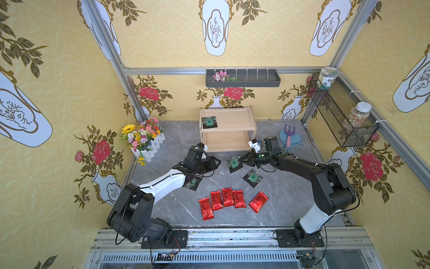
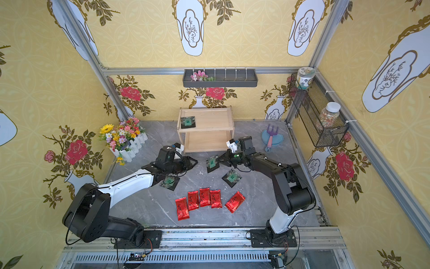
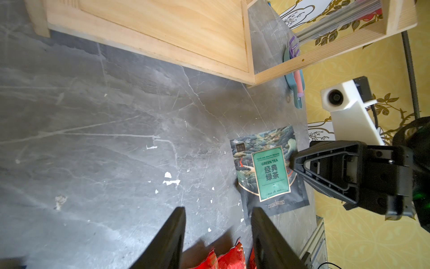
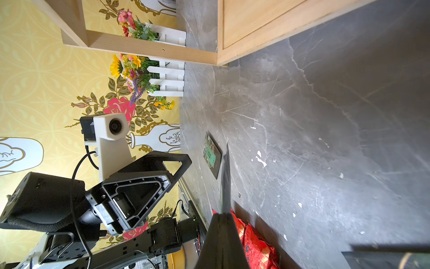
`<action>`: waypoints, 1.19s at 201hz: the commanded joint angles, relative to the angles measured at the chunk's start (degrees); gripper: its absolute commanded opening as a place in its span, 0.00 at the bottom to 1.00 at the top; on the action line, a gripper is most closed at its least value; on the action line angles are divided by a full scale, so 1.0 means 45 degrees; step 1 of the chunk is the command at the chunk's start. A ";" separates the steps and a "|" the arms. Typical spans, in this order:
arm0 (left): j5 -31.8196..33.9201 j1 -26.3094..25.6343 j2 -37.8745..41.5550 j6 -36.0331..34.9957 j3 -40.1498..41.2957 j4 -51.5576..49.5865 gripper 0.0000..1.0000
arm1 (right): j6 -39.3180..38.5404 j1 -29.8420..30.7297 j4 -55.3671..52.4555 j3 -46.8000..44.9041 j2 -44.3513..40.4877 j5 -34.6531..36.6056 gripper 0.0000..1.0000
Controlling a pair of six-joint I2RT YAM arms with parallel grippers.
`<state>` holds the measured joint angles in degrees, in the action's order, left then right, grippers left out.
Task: Place the tea bags on the shelf by color
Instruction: Place the tea bag on the shelf.
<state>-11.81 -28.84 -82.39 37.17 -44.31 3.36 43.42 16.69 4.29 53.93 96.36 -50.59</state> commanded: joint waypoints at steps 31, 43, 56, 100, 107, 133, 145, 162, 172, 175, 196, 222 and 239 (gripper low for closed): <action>-0.0206 0.0049 0.0078 -0.0017 0.0082 0.0250 0.51 | -0.0001 -0.0002 0.0125 0.0007 -0.0030 0.0180 0.00; -0.0206 0.0062 0.0097 -0.0017 0.0081 0.0247 0.51 | 0.0014 0.0012 0.0127 0.0007 -0.0062 0.0168 0.00; -0.0227 0.0082 0.0159 0.0007 0.0076 0.0250 0.51 | 0.0056 -0.0005 0.0118 0.0027 -0.0103 0.0186 0.00; -0.0358 0.0246 0.0533 -0.0054 -0.0256 0.0003 0.52 | 0.0453 0.0002 -0.0122 0.1235 -0.0717 0.0186 0.00; -0.0363 0.0285 0.0633 -0.0070 -0.0333 -0.0057 0.51 | 0.0458 0.0005 -0.0286 0.1641 -0.0748 0.0226 0.00; -0.0410 0.0460 0.0866 -0.0246 -0.0721 -0.0330 0.52 | 0.0379 -0.0017 -0.0879 0.3378 -0.0507 0.0303 0.00; -0.0477 0.0510 0.0915 -0.0338 -0.0906 -0.0422 0.52 | 0.0278 -0.0017 -0.1158 0.4318 -0.0191 0.0330 0.00; -0.0624 0.0706 0.0946 -0.0425 -0.1155 -0.0549 0.52 | 0.0040 -0.0051 -0.1650 0.5792 0.0479 0.0513 0.00; -0.0692 0.0940 0.0909 -0.0485 -0.1278 -0.0580 0.52 | 0.0014 -0.0122 -0.1793 0.6634 0.0989 0.0625 0.00; -0.0738 0.0969 0.0892 -0.0503 -0.1309 -0.0597 0.52 | 0.0038 -0.0116 -0.1794 0.6881 0.1165 0.0652 0.00; -0.0955 0.1167 0.0751 -0.0603 -0.1528 -0.0666 0.52 | 0.0019 -0.0135 -0.2153 0.8785 0.2463 0.0842 0.00; -0.1246 0.1410 0.0626 -0.0695 -0.1649 -0.0690 0.52 | -0.0063 -0.0126 -0.2918 1.1094 0.4051 0.1003 0.00; -0.1410 0.1581 0.0582 -0.0703 -0.1639 -0.0697 0.52 | -0.0355 -0.0120 -0.3768 1.2420 0.4915 0.1251 0.00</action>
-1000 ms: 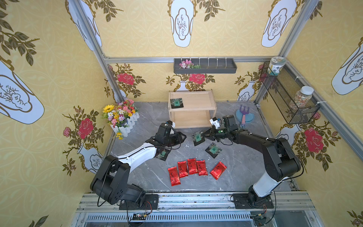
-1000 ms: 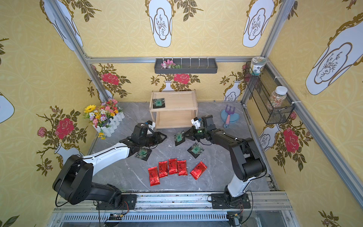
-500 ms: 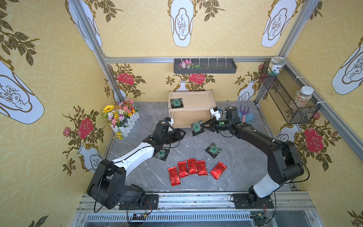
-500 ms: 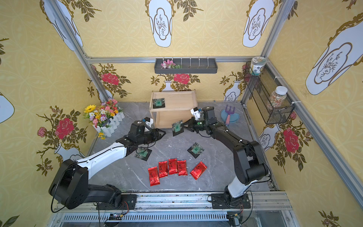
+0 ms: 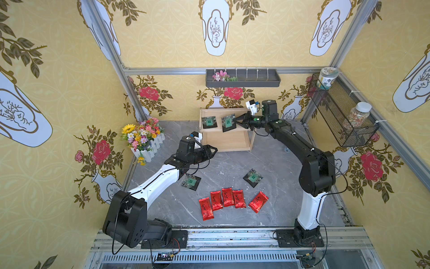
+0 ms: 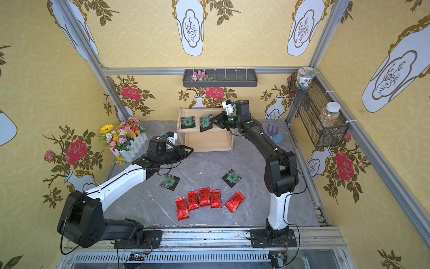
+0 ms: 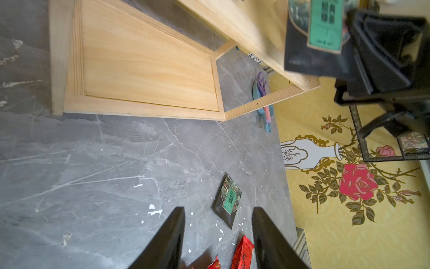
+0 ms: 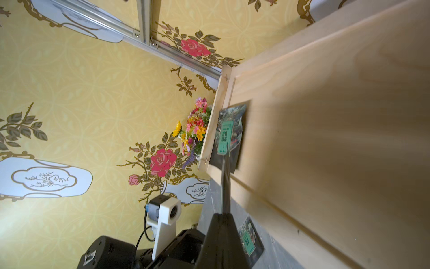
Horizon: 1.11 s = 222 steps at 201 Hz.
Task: Place the tea bags on the shelf by color
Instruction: Place the tea bag on the shelf.
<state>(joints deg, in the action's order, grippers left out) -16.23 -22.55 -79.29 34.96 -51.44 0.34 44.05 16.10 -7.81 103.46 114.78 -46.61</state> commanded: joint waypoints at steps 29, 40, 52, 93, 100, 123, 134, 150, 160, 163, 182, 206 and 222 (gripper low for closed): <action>-0.0604 0.0380 -0.0109 -0.0230 -0.0036 -0.0019 0.52 | -0.0828 0.0021 -0.2177 0.2980 0.1904 0.0506 0.00; -0.0641 0.0403 -0.0125 -0.0230 -0.0004 0.0017 0.52 | -0.0935 0.0063 -0.2466 0.3339 0.2163 0.0661 0.00; -0.0707 0.0459 -0.0152 -0.0212 0.0025 0.0050 0.53 | -0.1033 0.0126 -0.2670 0.3700 0.2421 0.0766 0.00; -0.1022 0.0618 -0.0330 -0.0078 0.0068 0.0290 0.52 | -0.1269 0.0197 -0.3454 0.5167 0.3313 0.0808 0.04; -0.1039 0.0636 -0.0340 -0.0074 0.0064 0.0325 0.52 | -0.1292 0.0194 -0.3511 0.5324 0.3415 0.0807 0.06; -0.1094 0.0671 -0.0409 -0.0035 0.0064 0.0380 0.52 | -0.1360 0.0225 -0.3762 0.5749 0.3703 0.0826 0.10; -0.1101 0.0693 -0.0454 -0.0035 0.0045 0.0401 0.52 | -0.1403 0.0217 -0.3864 0.5889 0.3778 0.0836 0.12; -0.1102 0.0732 -0.0481 -0.0006 0.0045 0.0432 0.52 | -0.1449 0.0231 -0.3978 0.6026 0.3869 0.0884 0.16; -0.1130 0.0768 -0.0499 -0.0015 0.0008 0.0445 0.53 | -0.1503 0.0234 -0.4031 0.6085 0.3935 0.0904 0.16; -0.1121 0.0754 -0.0505 -0.0015 0.0006 0.0441 0.53 | -0.1508 0.0232 -0.4050 0.6117 0.3945 0.0905 0.16; -0.1130 0.0789 -0.0516 -0.0015 -0.0033 0.0471 0.53 | -0.1549 0.0230 -0.4203 0.6356 0.4131 0.0924 0.17; -0.1159 0.0808 -0.0568 0.0005 -0.0046 0.0485 0.52 | -0.1585 0.0280 -0.4240 0.6471 0.4234 0.0927 0.17; -0.1134 0.0810 -0.0531 0.0005 -0.0043 0.0490 0.53 | -0.1617 0.0329 -0.4338 0.6573 0.4296 0.0928 0.19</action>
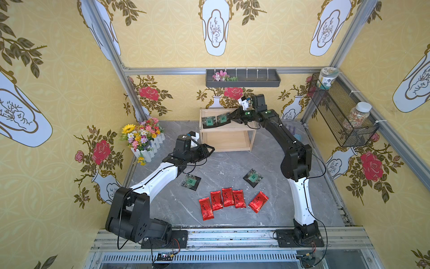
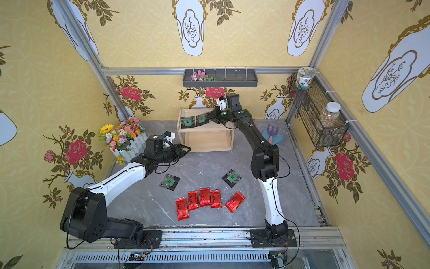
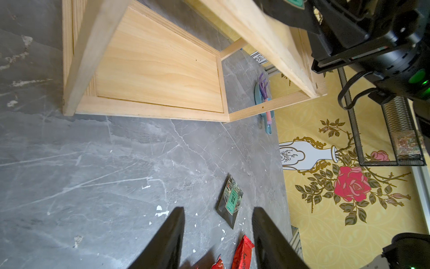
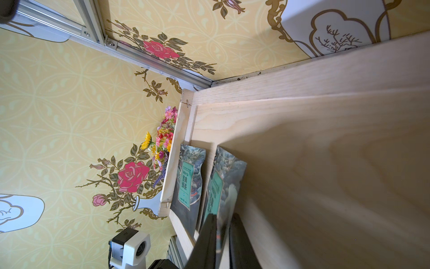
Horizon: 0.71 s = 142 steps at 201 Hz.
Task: Place the tea bags on the shelf by color
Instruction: Place the tea bag on the shelf.
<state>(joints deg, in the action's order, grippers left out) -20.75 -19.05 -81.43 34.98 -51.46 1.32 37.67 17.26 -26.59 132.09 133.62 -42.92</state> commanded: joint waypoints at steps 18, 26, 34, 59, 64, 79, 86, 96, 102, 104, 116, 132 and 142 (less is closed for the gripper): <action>-0.0097 0.0044 -0.0029 0.0000 -0.0009 0.0273 0.53 | -0.0254 0.0091 -0.0280 0.0287 0.0174 0.0113 0.21; -0.0095 0.0053 0.0002 0.0016 0.0010 0.0273 0.53 | -0.0302 0.0072 -0.0330 0.0276 0.0169 0.0151 0.22; -0.0085 0.0054 0.0018 0.0019 0.0027 0.0271 0.53 | -0.0370 0.0056 -0.0375 0.0284 0.0131 0.0214 0.23; -0.0075 0.0056 0.0114 0.0019 0.0084 0.0243 0.53 | -0.0621 -0.0025 -0.0578 0.0286 -0.0175 0.0498 0.27; -0.0076 0.0053 0.0155 0.0019 0.0103 0.0250 0.52 | -0.0670 -0.0055 -0.0595 0.0291 -0.0276 0.0557 0.28; -0.0076 0.0053 0.0244 0.0039 0.0144 0.0215 0.52 | -0.0870 -0.0103 -0.0747 0.0295 -0.0575 0.0755 0.32; -0.0076 0.0052 0.0299 0.0056 0.0164 0.0204 0.52 | -0.0954 -0.0135 -0.0838 0.0295 -0.0729 0.0858 0.34; -0.0083 0.0048 0.0394 0.0058 0.0209 0.0180 0.53 | -0.1127 -0.0125 -0.0968 0.0277 -0.0963 0.0971 0.37; -0.0077 0.0053 0.0455 0.0075 0.0229 0.0142 0.53 | -0.1237 -0.0142 -0.1085 0.0265 -0.1132 0.1068 0.38; -0.0081 0.0053 0.0472 0.0067 0.0241 0.0152 0.52 | -0.1266 -0.0153 -0.1123 0.0248 -0.1186 0.1097 0.38; -0.0027 0.0054 0.0628 0.0116 0.0353 0.0120 0.52 | -0.1446 -0.0124 -0.1187 -0.0070 -0.1615 0.1295 0.40; 0.0055 0.0062 0.0892 0.0260 0.0690 0.0116 0.53 | -0.1797 -0.0033 -0.1014 -0.1283 -0.2509 0.1680 0.43; 0.0093 0.0053 0.1050 0.0410 0.0906 0.0082 0.53 | -0.2092 0.0098 -0.0853 -0.2392 -0.3217 0.2067 0.45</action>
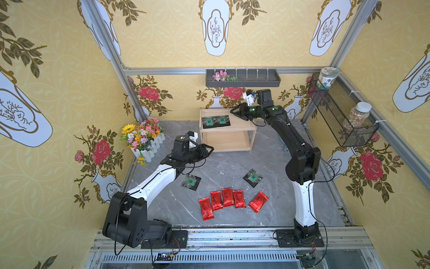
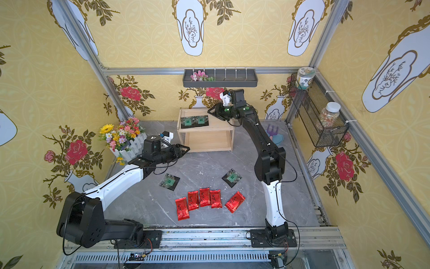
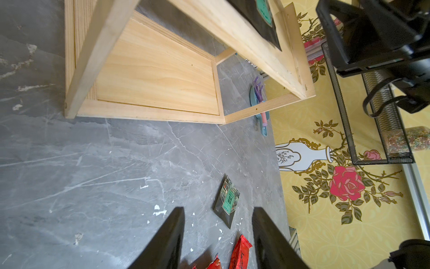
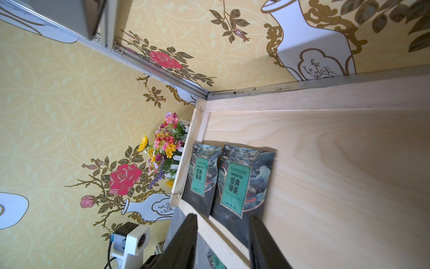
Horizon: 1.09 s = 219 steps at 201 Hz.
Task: Place the tea bags on the shelf by color
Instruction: Place the tea bag on the shelf, then pick up the tea bag from the center of the board.
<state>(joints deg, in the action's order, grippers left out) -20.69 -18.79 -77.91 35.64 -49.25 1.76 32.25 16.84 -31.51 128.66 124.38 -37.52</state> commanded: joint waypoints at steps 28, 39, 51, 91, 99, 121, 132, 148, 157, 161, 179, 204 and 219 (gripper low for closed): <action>0.0504 -0.0004 0.0932 0.0726 0.1204 -0.0418 0.52 | -0.1542 0.0790 0.1128 -0.5289 -0.3474 0.1783 0.48; 0.0815 -0.0005 0.1324 0.0897 0.1607 -0.0676 0.53 | -0.1704 0.1082 0.1579 -0.6759 -0.4276 0.1912 0.48; 0.1219 0.0005 0.1841 0.1123 0.2142 -0.0950 0.53 | -0.2055 0.1509 0.1782 -0.8069 -0.5024 0.2228 0.48; 0.2691 0.0034 0.4105 0.2586 0.4633 -0.1794 0.57 | -0.2751 0.3654 0.3886 -1.1663 -0.5986 0.2451 0.50; 0.2958 0.0036 0.4544 0.2831 0.5104 -0.1901 0.58 | -0.2687 0.4113 0.4275 -1.1891 -0.5687 0.2287 0.50; 0.3592 0.0110 0.5403 0.3353 0.6105 -0.2130 0.61 | -0.2642 0.5193 0.5334 -1.1936 -0.4545 0.1829 0.50; 0.3652 0.0112 0.5641 0.3660 0.6583 -0.2075 0.61 | -0.2677 0.5579 0.5710 -1.1697 -0.3891 0.1700 0.50; 0.3857 0.0112 0.5965 0.4087 0.7129 -0.2053 0.62 | -0.2827 0.5878 0.5863 -1.1058 -0.2876 0.1497 0.48; 0.4111 0.0112 0.6111 0.4318 0.7408 -0.2037 0.62 | -0.2958 0.6018 0.5940 -1.0599 -0.2283 0.1518 0.46; 0.4275 0.0112 0.6181 0.4435 0.7533 -0.2006 0.62 | -0.3014 0.6069 0.5937 -1.0390 -0.2045 0.1528 0.46; 0.5016 0.0131 0.6389 0.4851 0.8022 -0.1793 0.63 | -0.3333 0.6267 0.5683 -0.9247 -0.0973 0.1673 0.45; 0.5354 0.0204 0.6233 0.4961 0.8211 -0.1182 0.63 | -0.3164 0.6422 0.5554 -0.7924 0.0307 0.1658 0.45; 0.5407 0.0314 0.5917 0.4974 0.8217 -0.0821 0.63 | -0.2912 0.6520 0.5553 -0.7230 0.1012 0.1593 0.44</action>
<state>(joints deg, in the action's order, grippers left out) 1.23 -17.89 -49.78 56.93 -12.62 -6.02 18.22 45.63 -8.23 92.25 125.23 -30.04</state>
